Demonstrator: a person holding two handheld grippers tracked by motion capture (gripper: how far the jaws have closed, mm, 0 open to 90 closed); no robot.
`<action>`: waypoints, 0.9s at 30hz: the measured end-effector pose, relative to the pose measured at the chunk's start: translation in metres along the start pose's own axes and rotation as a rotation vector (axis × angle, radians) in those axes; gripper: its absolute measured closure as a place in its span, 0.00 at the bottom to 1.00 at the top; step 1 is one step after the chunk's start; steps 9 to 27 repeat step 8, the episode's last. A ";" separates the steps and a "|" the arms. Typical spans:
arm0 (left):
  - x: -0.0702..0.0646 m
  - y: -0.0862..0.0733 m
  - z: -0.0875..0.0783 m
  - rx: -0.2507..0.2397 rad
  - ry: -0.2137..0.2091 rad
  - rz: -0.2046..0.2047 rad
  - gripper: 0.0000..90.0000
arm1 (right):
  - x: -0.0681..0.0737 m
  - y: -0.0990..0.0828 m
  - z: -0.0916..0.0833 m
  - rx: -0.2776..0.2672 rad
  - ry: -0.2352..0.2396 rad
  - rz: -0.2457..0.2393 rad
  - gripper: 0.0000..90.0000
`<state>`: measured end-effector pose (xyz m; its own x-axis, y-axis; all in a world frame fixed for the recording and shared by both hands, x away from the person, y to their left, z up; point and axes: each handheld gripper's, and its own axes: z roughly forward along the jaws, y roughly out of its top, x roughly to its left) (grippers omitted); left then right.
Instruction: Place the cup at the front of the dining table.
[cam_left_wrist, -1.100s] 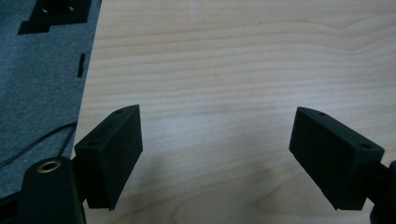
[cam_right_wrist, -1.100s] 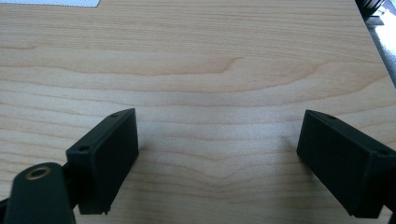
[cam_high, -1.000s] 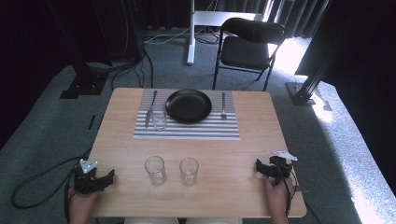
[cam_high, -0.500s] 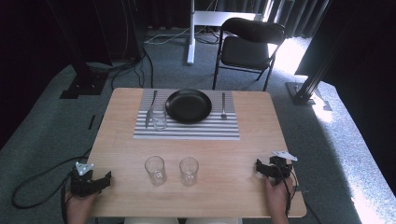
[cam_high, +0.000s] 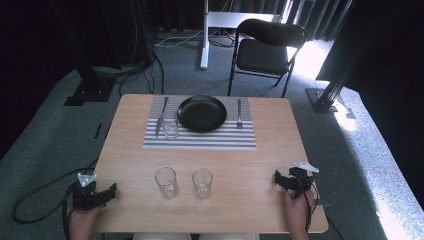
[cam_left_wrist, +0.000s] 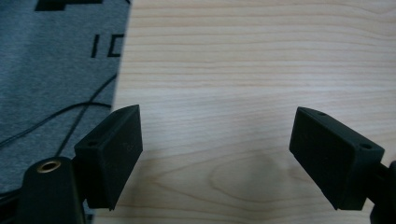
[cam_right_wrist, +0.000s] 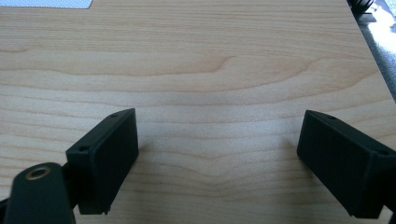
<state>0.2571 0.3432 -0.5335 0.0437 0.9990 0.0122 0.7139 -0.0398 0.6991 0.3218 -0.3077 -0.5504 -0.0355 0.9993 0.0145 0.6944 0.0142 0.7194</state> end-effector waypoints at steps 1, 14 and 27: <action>0.001 0.000 0.000 -0.002 0.003 -0.012 0.20 | 0.000 0.000 0.000 0.000 0.000 0.000 0.13; -0.002 0.001 0.000 -0.024 -0.011 -0.022 0.20 | 0.000 0.000 0.000 0.000 0.000 0.000 0.13; -0.002 0.001 0.000 -0.024 -0.011 -0.022 0.20 | 0.000 0.000 0.000 0.000 0.000 0.000 0.13</action>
